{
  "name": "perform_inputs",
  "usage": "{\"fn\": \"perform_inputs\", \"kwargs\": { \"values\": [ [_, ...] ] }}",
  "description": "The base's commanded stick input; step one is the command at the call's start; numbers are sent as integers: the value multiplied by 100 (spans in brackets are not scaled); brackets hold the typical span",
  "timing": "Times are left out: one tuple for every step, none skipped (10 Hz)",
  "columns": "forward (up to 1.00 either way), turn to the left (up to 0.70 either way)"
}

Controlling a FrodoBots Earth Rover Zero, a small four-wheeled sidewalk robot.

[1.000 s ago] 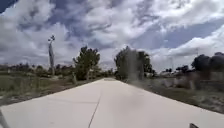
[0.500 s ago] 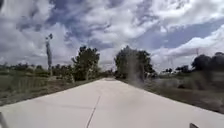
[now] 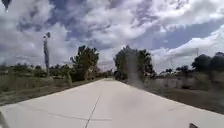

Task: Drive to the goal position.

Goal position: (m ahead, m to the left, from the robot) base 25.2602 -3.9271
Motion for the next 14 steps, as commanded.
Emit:
{"fn": "perform_inputs", "kwargs": {
  "values": [
    [69, 1],
    [69, 1],
    [69, 1],
    [69, 1],
    [69, 1],
    [69, 1],
    [69, 1],
    [69, 1],
    [69, 1],
    [69, 1],
    [69, 1],
    [69, 1],
    [69, 1],
    [69, 1]
  ]
}}
